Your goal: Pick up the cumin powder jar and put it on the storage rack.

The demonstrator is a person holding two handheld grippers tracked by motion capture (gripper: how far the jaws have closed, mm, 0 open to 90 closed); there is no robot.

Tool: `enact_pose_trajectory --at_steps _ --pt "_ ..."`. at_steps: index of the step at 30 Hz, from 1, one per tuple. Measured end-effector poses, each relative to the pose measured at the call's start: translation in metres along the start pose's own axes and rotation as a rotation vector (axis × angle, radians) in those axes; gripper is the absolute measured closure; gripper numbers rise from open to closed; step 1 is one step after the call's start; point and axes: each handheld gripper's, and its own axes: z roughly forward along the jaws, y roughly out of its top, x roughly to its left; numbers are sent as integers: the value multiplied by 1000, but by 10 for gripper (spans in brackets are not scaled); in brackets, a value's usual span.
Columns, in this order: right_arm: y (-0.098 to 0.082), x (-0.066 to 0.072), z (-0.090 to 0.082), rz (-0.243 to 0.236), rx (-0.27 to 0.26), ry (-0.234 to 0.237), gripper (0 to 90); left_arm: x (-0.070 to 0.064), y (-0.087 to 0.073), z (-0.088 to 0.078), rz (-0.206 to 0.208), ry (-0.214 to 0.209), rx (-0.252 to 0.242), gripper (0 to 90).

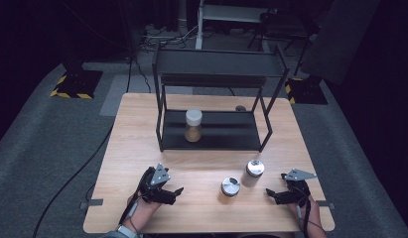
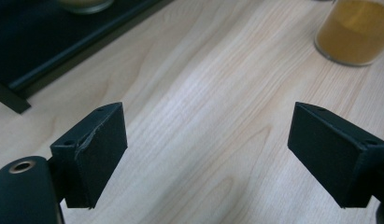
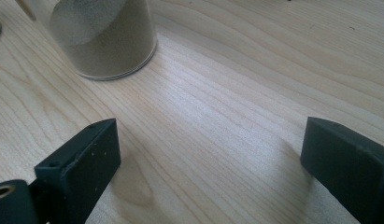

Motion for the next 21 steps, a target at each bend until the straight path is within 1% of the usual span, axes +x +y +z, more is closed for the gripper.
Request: enact_pose_trajectory --at_steps 4,7,8,11,13,15,16,21 --pt "0 0 0 0 0 0 46 2 -3 5 -24 -7 32 114" --pt "0 0 0 0 0 0 47 3 -2 9 -21 -10 65 113" --pt "0 0 0 0 0 0 47 3 -2 11 -29 -13 74 112" --pt "0 0 0 0 0 0 47 3 0 16 -30 -10 104 103" --pt "0 0 0 0 0 0 47 4 0 19 -40 -12 118 89" --pt "0 0 0 0 0 0 46 3 -2 20 -29 -1 114 74" --pt "0 0 0 1 0 0 47 2 -3 20 -18 4 111 65" --pt "0 0 0 1 0 0 47 1 -2 21 -16 6 116 31"
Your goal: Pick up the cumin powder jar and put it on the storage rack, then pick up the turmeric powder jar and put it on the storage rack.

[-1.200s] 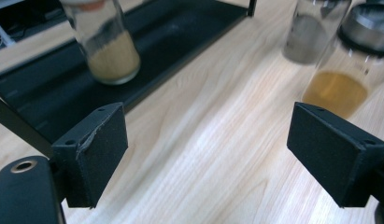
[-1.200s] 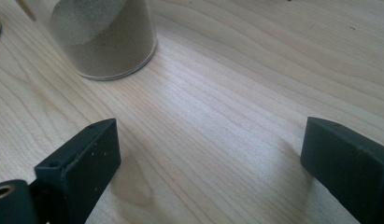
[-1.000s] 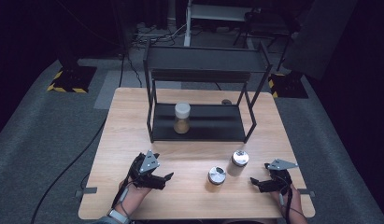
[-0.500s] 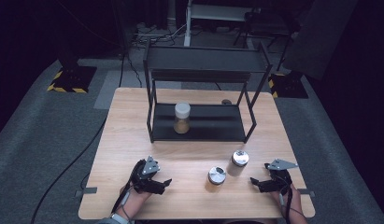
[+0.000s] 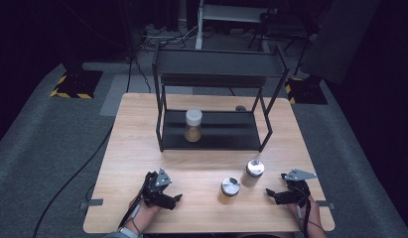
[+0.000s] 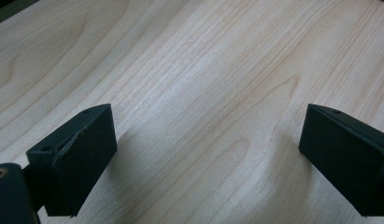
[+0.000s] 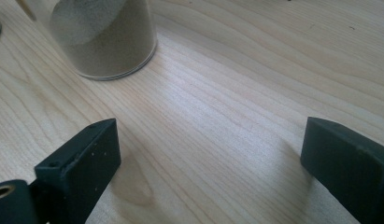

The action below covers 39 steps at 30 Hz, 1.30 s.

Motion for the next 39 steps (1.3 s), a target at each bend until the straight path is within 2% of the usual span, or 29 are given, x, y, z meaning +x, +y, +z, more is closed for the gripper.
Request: enact_pose_trajectory --at_steps 21,33,39 --pt "1 0 0 2 3 0 42 -1 0 0 -5 1 2 17" --pt "4 6 3 29 5 -29 34 -1 1 0 -6 2 3 17" --pt "9 6 1 31 31 -28 40 -1 1 1 -3 1 2 16"
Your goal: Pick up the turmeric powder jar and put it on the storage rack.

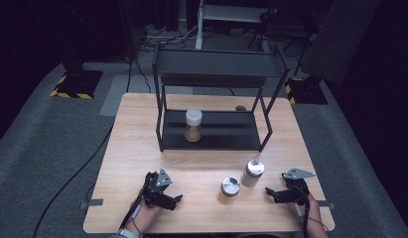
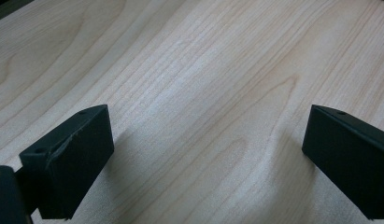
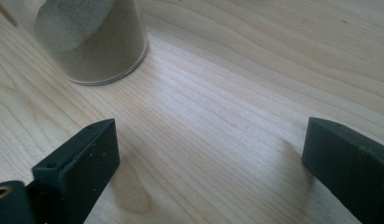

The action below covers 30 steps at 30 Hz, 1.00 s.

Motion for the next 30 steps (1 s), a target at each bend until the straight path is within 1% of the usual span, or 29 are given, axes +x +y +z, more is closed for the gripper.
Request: enact_pose_trajectory --at_steps 2,3,7,13,16,17,18,21,23,30 --pt "3 0 -2 2 8 2 45 0 0 0 -2 1 2 16" --pt "3 0 -3 4 0 2 47 0 0 0 0 0 0 16" --pt "2 5 -12 1 -41 -6 47 0 0 0 0 0 0 16" --pt "4 13 -29 -18 -109 -11 48 0 0 0 0 0 0 16" --pt "5 15 -38 -23 -143 -7 49 0 0 0 -2 0 2 16" --pt "5 15 -38 -23 -143 -7 49 0 0 0 -2 0 2 16" --pt "6 16 -43 -24 -159 -3 49 0 0 0 -1 0 0 16" --pt "6 17 -46 -23 -174 0 49 0 0 0 0 0 0 16" --pt "6 18 -52 -20 -198 5 49 0 0 0 -2 0 2 16" --pt "8 19 -60 -22 -224 8 49 0 0 0 -2 0 2 16"
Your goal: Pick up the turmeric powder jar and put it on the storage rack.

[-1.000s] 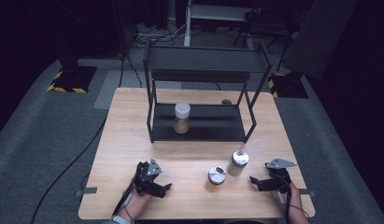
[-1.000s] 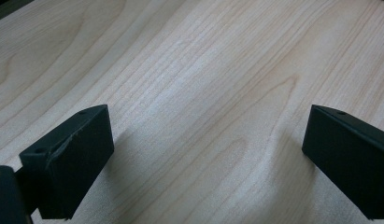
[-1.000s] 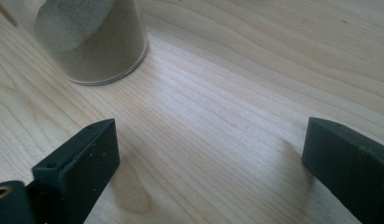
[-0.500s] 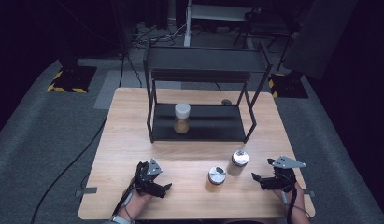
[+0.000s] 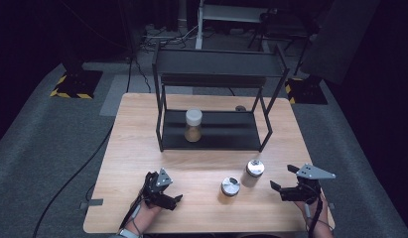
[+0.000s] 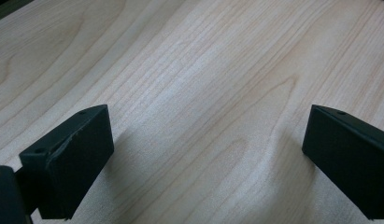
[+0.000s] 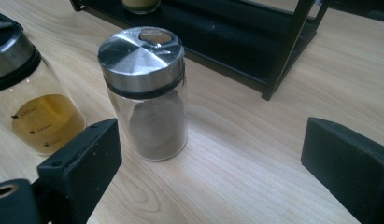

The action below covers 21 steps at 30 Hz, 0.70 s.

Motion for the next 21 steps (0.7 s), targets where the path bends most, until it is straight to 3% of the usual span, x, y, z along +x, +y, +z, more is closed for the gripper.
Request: enact_pose_trajectory --at_steps 14,21 --pt "14 15 1 -11 -30 37 49 0 0 0 3 -1 0 13" --pt "28 31 8 -39 -61 89 49 0 0 0 2 -2 -1 13"
